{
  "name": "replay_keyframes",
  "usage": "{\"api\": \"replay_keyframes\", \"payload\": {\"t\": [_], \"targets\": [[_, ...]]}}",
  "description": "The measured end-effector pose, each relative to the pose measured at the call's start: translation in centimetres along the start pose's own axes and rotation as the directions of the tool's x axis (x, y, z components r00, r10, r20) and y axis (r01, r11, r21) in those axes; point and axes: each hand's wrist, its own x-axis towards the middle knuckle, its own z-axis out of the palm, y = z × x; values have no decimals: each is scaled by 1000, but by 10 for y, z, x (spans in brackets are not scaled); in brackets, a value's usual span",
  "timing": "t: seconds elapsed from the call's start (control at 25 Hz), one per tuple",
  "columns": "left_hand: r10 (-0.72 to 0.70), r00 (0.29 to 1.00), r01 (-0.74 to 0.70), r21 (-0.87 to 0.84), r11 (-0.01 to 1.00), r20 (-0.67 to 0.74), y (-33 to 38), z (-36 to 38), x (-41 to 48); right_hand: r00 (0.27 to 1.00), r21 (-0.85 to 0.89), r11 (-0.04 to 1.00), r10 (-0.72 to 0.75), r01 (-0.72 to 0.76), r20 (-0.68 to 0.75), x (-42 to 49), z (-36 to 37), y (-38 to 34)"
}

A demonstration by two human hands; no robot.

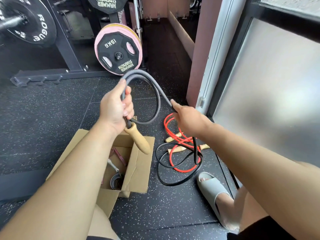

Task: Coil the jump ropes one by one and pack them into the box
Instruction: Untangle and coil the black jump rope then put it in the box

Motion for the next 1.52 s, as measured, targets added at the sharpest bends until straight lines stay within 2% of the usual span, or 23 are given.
{"api": "replay_keyframes", "payload": {"t": [0.12,0.24,0.32,0.4,0.48,0.6,0.64,0.68,0.72,0.76,0.8,0.92,1.0,1.12,1.16,1.32,1.52], "targets": [[-140,981,142,-6,990,133,5,-6,-4,991,-134,982,137,-137,-6,-3,-5,15],[-178,955,201,-77,977,237,6,-2,-10,983,-172,980,126,-103,131,-9,4,12],[-149,976,170,-123,978,158,5,0,-9,987,-147,989,55,-33,150,-11,11,2],[-84,996,84,-34,996,-3,1,-2,-5,998,-126,992,3,6,68,-9,13,-6],[7,996,1,84,996,-93,-4,-4,-2,1000,-89,996,-11,12,5,-8,6,-7],[1,998,7,131,991,-61,-5,-7,-1,999,12,999,36,-36,-8,-12,-10,-2],[-37,999,40,122,992,-26,-4,-8,-1,997,139,987,76,-75,-4,-13,-13,-3],[-71,997,69,107,992,16,-4,-8,-2,993,341,933,120,-116,11,-13,-15,-5],[-91,994,86,86,993,57,-4,-9,-3,988,561,816,149,-140,31,-14,-16,-8],[-99,991,94,61,994,90,-5,-10,-4,985,710,690,167,-143,36,-14,-16,-10],[-103,988,99,33,995,114,-6,-10,-4,984,776,617,174,-132,29,-14,-15,-13],[-141,972,151,-37,988,186,-9,-7,-7,984,795,593,175,-125,25,-16,-4,-19],[-174,960,194,-71,978,220,-11,-5,-9,977,833,536,211,-139,28,-16,3,-23],[-253,938,269,-37,962,235,-11,-4,-8,962,873,459,270,-167,42,-13,3,-22],[-294,927,301,5,954,232,-9,-6,-8,959,863,471,277,-182,51,-12,2,-18],[-456,854,427,164,889,249,-1,-15,-9,975,729,660,215,-179,45,-10,-6,-8],[-545,810,475,302,826,217,-10,-13,-13,987,669,727,149,-154,65,-13,-9,-6]]}}
